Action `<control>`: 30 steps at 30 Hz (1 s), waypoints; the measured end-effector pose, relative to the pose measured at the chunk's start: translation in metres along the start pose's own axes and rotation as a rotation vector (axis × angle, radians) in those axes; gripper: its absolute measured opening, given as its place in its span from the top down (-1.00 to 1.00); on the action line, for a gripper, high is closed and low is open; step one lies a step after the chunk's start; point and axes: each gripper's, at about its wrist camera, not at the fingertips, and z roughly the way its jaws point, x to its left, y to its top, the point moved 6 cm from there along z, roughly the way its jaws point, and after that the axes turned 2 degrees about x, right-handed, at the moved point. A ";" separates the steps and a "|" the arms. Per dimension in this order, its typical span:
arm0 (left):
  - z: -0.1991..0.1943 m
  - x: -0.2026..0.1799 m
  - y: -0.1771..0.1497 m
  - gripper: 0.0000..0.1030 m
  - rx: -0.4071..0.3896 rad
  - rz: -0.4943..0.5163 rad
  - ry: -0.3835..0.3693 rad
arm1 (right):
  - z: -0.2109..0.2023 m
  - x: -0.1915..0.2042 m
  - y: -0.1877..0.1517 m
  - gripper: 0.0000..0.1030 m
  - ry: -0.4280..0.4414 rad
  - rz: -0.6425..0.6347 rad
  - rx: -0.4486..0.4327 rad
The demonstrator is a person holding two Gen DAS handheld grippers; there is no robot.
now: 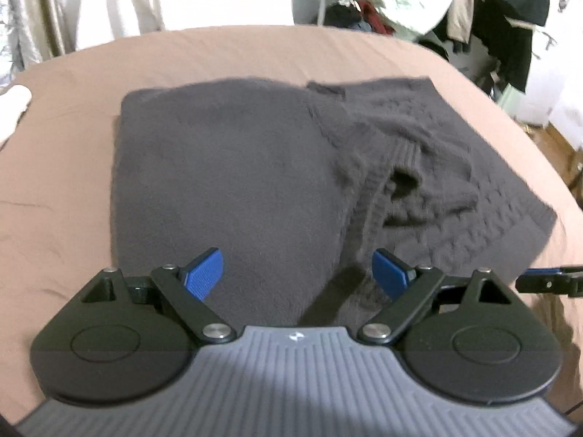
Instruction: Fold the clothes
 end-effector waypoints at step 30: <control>-0.002 0.072 0.016 -0.63 0.066 -0.498 -0.340 | 0.043 0.186 0.110 0.75 0.091 -0.634 -0.279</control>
